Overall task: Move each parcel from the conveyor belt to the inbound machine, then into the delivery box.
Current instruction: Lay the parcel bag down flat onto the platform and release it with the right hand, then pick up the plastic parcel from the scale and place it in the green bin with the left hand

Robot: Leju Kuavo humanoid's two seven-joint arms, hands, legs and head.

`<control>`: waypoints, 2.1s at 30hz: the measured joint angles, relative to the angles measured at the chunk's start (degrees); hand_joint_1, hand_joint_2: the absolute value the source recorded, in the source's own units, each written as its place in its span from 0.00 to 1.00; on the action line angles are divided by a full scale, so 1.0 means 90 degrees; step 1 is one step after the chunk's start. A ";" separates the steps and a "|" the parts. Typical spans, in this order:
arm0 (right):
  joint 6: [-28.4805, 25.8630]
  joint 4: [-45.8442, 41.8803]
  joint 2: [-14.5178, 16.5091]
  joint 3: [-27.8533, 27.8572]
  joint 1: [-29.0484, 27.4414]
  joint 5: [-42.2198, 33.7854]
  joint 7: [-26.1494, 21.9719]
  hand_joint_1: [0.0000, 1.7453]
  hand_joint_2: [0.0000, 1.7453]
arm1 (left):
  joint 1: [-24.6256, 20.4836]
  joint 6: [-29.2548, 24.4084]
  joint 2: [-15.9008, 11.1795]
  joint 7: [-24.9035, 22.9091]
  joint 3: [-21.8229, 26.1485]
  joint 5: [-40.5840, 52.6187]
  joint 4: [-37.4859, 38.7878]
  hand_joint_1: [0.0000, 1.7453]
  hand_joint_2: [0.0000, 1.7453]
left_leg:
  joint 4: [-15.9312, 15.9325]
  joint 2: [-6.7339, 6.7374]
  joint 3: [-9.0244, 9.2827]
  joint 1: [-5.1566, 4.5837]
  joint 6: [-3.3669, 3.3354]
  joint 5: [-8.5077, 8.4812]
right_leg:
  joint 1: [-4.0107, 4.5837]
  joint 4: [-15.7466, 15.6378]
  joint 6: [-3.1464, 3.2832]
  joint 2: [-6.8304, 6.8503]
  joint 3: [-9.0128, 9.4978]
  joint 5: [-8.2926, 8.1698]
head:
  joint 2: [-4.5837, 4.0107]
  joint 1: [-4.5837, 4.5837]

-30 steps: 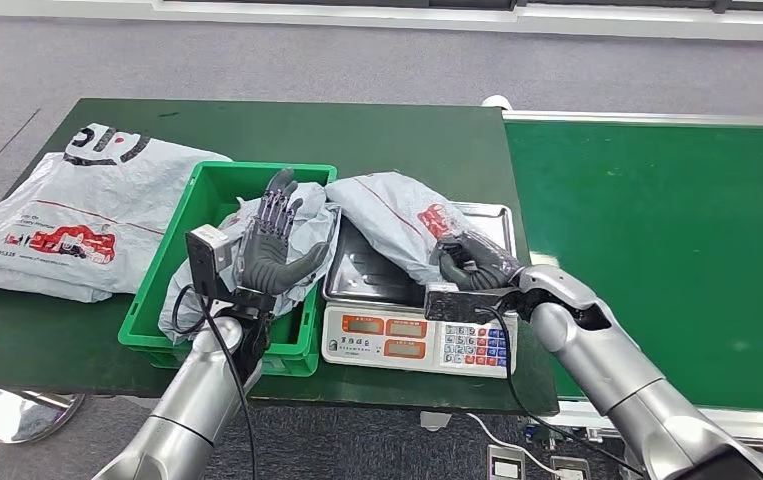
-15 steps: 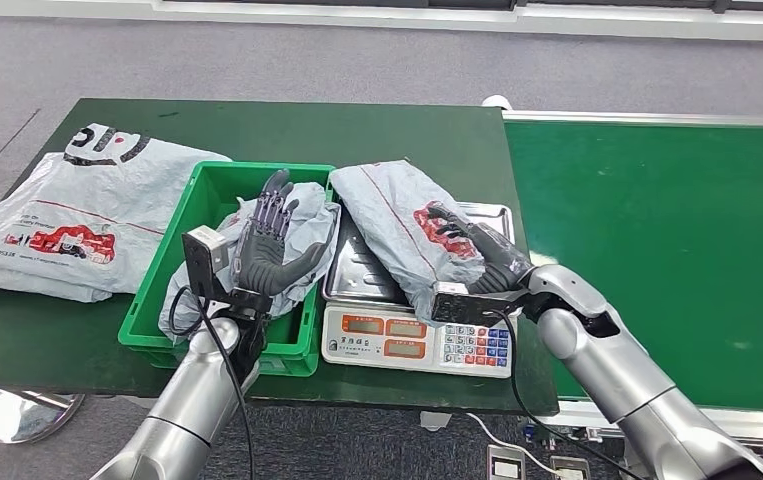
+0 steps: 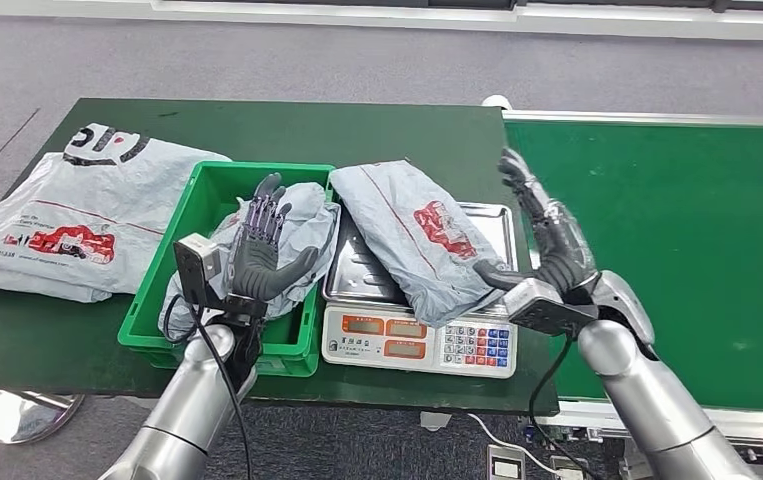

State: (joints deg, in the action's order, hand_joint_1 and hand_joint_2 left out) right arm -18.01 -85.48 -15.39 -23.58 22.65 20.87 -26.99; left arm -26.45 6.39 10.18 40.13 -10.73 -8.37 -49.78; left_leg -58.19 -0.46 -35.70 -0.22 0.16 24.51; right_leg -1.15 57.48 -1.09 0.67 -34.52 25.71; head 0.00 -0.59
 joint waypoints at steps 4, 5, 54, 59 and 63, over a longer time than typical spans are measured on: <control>-0.0787 -0.0650 0.0020 0.0723 -0.0602 -0.0424 -0.0322 0.00 1.00 | 0.0159 -0.0164 -0.0006 0.0002 0.0047 0.0171 -0.0308 0.00 1.00 | 0.0000 -0.0005 0.0000 0.0000 -0.0003 0.0002 | 0.0000 -0.0001 0.0000 0.0007 0.0003 0.0002 | 0.0000 0.0001; -0.0997 -0.0805 0.0043 0.0932 -0.0781 -0.0515 -0.0379 0.00 1.00 | 0.0207 -0.0213 -0.0011 0.0002 0.0048 0.0253 -0.0419 0.00 1.00 | 0.0000 -0.0007 -0.0001 0.0000 -0.0003 0.0003 | 0.0001 -0.0001 0.0001 0.0008 0.0004 0.0003 | 0.0000 0.0001; -0.1094 -0.2118 0.0665 0.2526 -0.2981 0.0654 -0.0261 0.00 1.00 | -0.2096 0.0077 0.0906 -0.3852 -0.3008 0.3918 0.2526 0.76 1.00 | -0.0003 0.0018 0.0006 -0.0005 -0.0011 0.0018 | -0.0004 -0.0004 -0.0001 -0.0017 0.0002 0.0002 | 0.0000 0.0002; -0.1060 -0.2140 0.0765 0.2588 -0.3004 0.0791 -0.0237 0.00 1.00 | -0.2109 -0.0066 0.0908 -0.4142 -0.3106 0.4323 0.2683 1.00 1.00 | -0.0002 0.0019 0.0006 -0.0005 -0.0010 0.0019 | -0.0004 -0.0003 0.0000 -0.0017 0.0002 0.0003 | 0.0000 0.0002; -0.1046 -0.2140 0.0803 0.2618 -0.2990 0.0813 -0.0226 0.00 1.00 | -0.2166 -0.0060 0.0907 -0.4229 -0.3186 0.4475 0.2794 1.00 1.00 | -0.0002 0.0018 0.0007 -0.0005 -0.0011 0.0018 | -0.0004 -0.0003 0.0000 -0.0016 0.0005 0.0003 | 0.0000 0.0002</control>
State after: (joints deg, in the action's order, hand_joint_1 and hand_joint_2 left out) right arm -27.42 -104.74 -8.16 -0.02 -4.26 28.18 -29.03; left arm -45.94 5.86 18.34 2.07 -39.40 31.90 -24.64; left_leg -58.21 -0.30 -35.64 -0.26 0.06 24.68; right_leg -1.18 57.45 -1.09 0.52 -34.48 25.73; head 0.00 -0.57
